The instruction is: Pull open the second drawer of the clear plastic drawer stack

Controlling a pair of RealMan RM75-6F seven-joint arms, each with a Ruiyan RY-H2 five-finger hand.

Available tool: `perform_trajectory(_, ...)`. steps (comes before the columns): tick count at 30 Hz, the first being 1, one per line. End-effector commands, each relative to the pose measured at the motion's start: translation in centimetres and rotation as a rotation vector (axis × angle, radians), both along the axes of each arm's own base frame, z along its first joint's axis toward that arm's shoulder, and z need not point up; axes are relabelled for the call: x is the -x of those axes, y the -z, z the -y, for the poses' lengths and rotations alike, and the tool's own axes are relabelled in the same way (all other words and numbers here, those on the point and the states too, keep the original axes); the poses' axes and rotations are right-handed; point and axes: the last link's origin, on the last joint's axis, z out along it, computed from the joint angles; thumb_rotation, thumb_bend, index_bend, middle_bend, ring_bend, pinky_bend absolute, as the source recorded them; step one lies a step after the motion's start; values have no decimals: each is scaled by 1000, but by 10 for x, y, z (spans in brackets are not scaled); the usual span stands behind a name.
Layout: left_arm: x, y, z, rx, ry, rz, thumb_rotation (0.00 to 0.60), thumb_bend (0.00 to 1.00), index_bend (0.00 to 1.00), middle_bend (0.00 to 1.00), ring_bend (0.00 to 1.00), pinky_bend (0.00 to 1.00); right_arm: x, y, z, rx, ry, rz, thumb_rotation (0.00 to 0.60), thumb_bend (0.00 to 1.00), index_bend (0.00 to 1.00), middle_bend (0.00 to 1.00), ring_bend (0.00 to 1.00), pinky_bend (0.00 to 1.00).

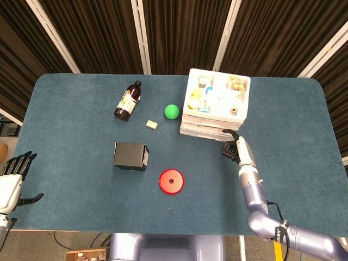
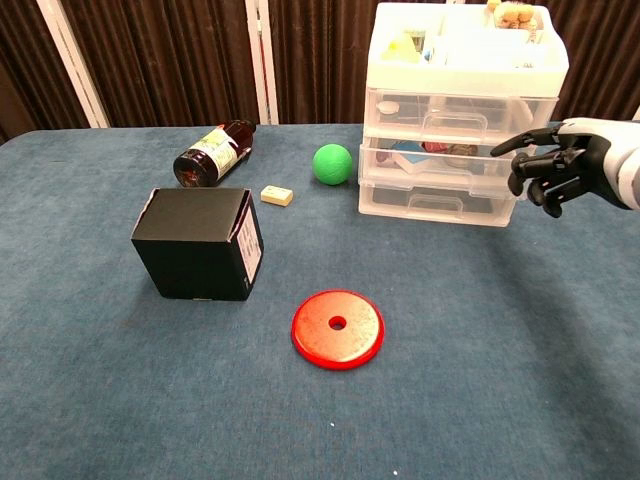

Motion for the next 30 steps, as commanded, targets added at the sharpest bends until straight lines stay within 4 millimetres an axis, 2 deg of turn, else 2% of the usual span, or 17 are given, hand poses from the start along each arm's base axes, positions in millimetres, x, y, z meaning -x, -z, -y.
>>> perform_trajectory(1, 0, 0, 0, 1, -3, 1, 600, 33, 7, 0, 0, 11, 3, -1, 3, 0, 9, -10, 600, 764, 322, 723, 741, 760)
perform_trajectory(5, 0, 1, 0, 1, -5, 0, 600, 33, 8, 0, 0, 11, 6, 1, 5, -6, 22, -14, 600, 771, 368, 728, 746, 760)
perform_trajectory(17, 0, 0, -1, 3, -9, 4, 600, 34, 9, 0, 0, 11, 8, 2, 4, -20, 24, -15, 600, 774, 393, 729, 747, 760)
perform_trajectory(30, -1, 1, 0, 8, -10, 8, 600, 35, 10, 0, 0, 11, 4, -1, -22, -42, -9, 40, 600, 776, 417, 729, 747, 760)
